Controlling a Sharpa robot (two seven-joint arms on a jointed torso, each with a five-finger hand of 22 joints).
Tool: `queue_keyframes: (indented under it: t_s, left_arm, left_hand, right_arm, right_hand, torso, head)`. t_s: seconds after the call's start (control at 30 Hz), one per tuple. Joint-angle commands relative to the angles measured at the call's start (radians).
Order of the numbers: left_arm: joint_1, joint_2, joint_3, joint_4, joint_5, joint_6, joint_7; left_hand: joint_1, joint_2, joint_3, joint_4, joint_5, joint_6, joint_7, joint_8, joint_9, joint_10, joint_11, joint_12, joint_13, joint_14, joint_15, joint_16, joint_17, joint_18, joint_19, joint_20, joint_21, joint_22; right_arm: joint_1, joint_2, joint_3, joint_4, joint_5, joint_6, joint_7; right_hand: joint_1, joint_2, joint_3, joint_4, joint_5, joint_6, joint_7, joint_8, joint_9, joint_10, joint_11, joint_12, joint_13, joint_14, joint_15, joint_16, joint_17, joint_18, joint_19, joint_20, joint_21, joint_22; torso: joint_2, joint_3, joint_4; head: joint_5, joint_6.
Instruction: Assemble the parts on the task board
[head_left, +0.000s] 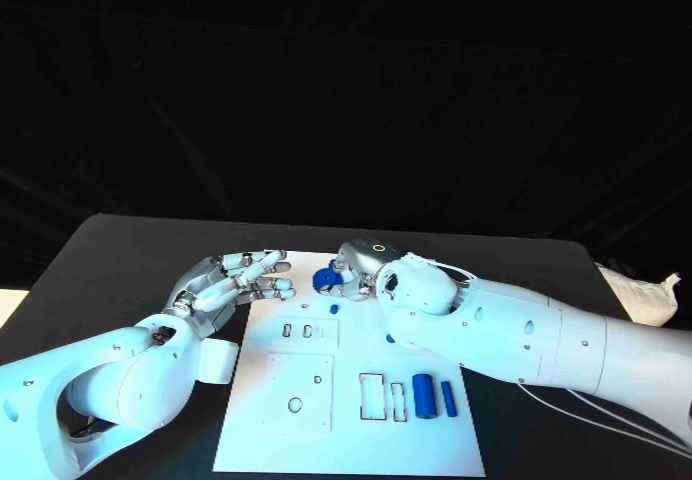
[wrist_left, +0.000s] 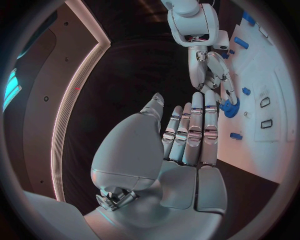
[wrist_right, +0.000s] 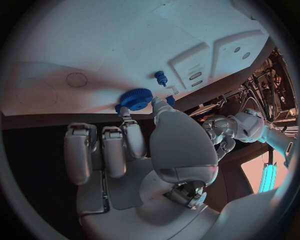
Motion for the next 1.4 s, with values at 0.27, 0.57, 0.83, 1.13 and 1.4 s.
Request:
queue_keyframes:
  t_s: [0.27,0.57,0.83,1.13,1.4]
  left_arm:
    - [0.001,0.000,0.001,0.000,0.001,0.019,0.000]
    - [0.001,-0.008,0.001,-0.003,0.001,0.021,0.000]
    - [0.001,-0.014,0.001,-0.006,0.001,0.026,0.002]
    - [0.001,-0.012,0.000,-0.011,0.001,0.032,0.002]
    - [0.000,-0.010,0.000,-0.014,0.001,0.033,0.001]
  left_hand:
    - [0.012,0.004,0.001,-0.007,-0.003,-0.004,0.005,-0.006,-0.001,-0.006,0.001,-0.006,-0.001,0.001,0.008,-0.006,0.002,0.009,0.000,0.005,0.005,0.000]
    - [0.013,0.004,0.002,-0.009,-0.003,-0.004,0.006,-0.006,-0.001,-0.007,0.001,-0.006,-0.001,0.001,0.008,-0.007,0.003,0.009,-0.001,0.005,0.005,0.000]
    - [0.015,0.004,0.003,-0.010,-0.003,-0.005,0.005,-0.006,-0.001,-0.007,0.001,-0.006,-0.001,0.001,0.008,-0.008,0.003,0.009,-0.001,0.005,0.005,0.000]
    - [0.016,0.005,0.004,-0.012,-0.003,-0.004,0.004,-0.005,-0.001,-0.007,0.001,-0.006,-0.001,0.001,0.008,-0.008,0.004,0.009,-0.001,0.005,0.005,0.000]
    - [0.016,0.005,0.004,-0.012,-0.003,-0.004,0.004,-0.005,-0.001,-0.007,0.001,-0.006,-0.001,0.001,0.008,-0.008,0.004,0.009,-0.001,0.005,0.005,0.000]
  right_arm:
    - [-0.005,-0.030,-0.001,0.031,-0.011,-0.114,0.026]
    - [-0.011,-0.194,0.019,0.150,0.108,-0.286,0.220]
    - [-0.014,-0.353,0.031,0.142,0.334,-0.205,0.499]
    - [-0.050,-0.416,0.033,0.047,0.443,-0.138,0.598]
    - [-0.078,-0.407,0.033,-0.004,0.449,-0.124,0.604]
  right_hand:
    - [0.025,0.007,0.000,-0.013,0.033,0.004,0.000,0.001,0.001,0.012,-0.003,0.004,0.111,0.087,0.002,0.007,0.183,-0.011,0.007,0.002,0.007,0.035]
    - [0.066,-0.005,0.004,-0.025,0.043,0.006,-0.001,0.000,0.001,0.006,-0.004,-0.009,0.104,0.086,0.001,0.002,0.175,-0.011,0.006,0.001,0.007,0.035]
    - [0.213,-0.023,0.022,-0.120,0.004,0.005,0.000,0.001,0.000,-0.014,-0.004,-0.047,0.084,0.083,0.000,-0.002,0.169,-0.009,0.001,0.000,0.003,0.027]
    - [0.253,-0.027,0.026,-0.154,0.005,0.004,0.000,0.000,-0.001,-0.017,-0.005,-0.055,0.081,0.085,0.000,0.001,0.175,-0.010,0.002,0.000,0.003,0.030]
    - [0.258,-0.026,0.026,-0.159,0.007,0.001,0.001,-0.001,-0.002,-0.018,-0.005,-0.056,0.080,0.085,0.000,0.001,0.177,-0.010,0.002,0.000,0.004,0.030]
  torso:
    - [0.000,0.0012,-0.0017]
    - [-0.003,0.0036,-0.0103]
    - [-0.006,0.0108,-0.0311]
    - [-0.004,0.0118,-0.0312]
    - [-0.004,0.0112,-0.0267]
  head:
    - [0.003,0.002]
    - [0.001,0.009]
    - [0.003,0.015]
    - [-0.008,0.016]
    - [-0.010,0.011]
